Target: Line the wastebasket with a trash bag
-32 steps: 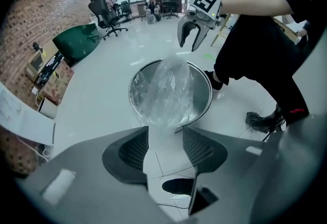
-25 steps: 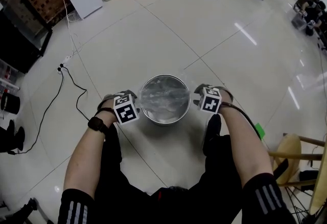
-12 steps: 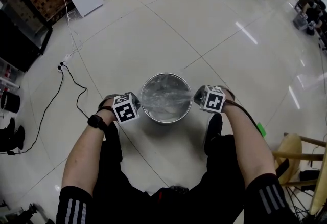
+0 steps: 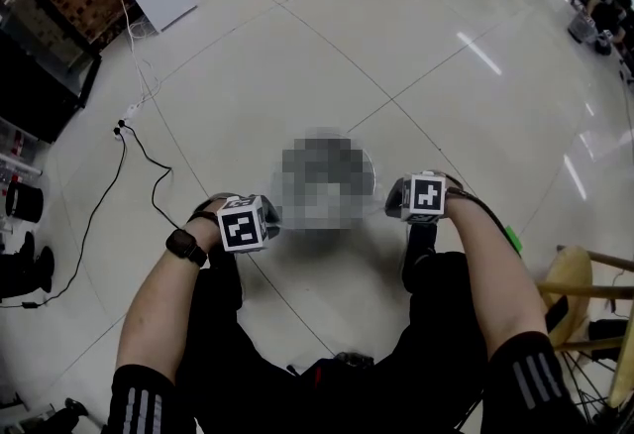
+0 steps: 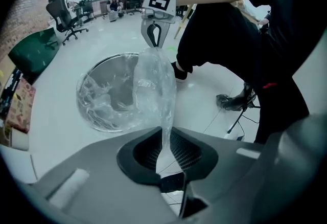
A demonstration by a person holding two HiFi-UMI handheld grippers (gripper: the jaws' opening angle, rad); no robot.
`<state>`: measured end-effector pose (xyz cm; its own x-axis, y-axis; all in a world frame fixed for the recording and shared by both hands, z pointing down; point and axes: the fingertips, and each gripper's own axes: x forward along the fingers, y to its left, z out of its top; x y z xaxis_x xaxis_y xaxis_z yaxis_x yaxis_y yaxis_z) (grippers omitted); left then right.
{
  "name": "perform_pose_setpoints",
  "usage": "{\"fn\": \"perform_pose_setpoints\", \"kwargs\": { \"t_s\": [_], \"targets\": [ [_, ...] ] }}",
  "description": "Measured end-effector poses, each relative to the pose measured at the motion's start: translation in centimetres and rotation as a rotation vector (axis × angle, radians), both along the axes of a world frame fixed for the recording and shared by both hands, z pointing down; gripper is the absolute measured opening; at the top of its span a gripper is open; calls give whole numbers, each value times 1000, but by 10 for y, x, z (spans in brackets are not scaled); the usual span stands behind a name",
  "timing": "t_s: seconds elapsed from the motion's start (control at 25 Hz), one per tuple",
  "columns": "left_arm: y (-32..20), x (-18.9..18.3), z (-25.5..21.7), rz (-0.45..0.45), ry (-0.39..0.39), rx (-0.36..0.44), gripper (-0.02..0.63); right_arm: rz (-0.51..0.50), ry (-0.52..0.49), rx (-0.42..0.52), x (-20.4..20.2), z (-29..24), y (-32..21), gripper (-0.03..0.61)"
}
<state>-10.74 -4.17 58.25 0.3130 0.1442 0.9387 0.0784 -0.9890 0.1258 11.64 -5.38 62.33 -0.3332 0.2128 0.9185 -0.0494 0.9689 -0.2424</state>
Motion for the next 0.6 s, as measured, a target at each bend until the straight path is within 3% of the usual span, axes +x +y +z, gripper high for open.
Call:
{"fn": "perform_pose_setpoints", "kwargs": {
  "t_s": [0.28,0.44,0.6],
  "targets": [
    [20,-4,43,52,-82,-53,40,0,5,-78,-2,14,13,8],
    [18,-10,66,28,-130,-73,38,-5,-11,-83,-10,18,12,8],
    [11,-13,88,-25,-145,-88,35,24,53,-113,1,42,13,8]
  ]
}}
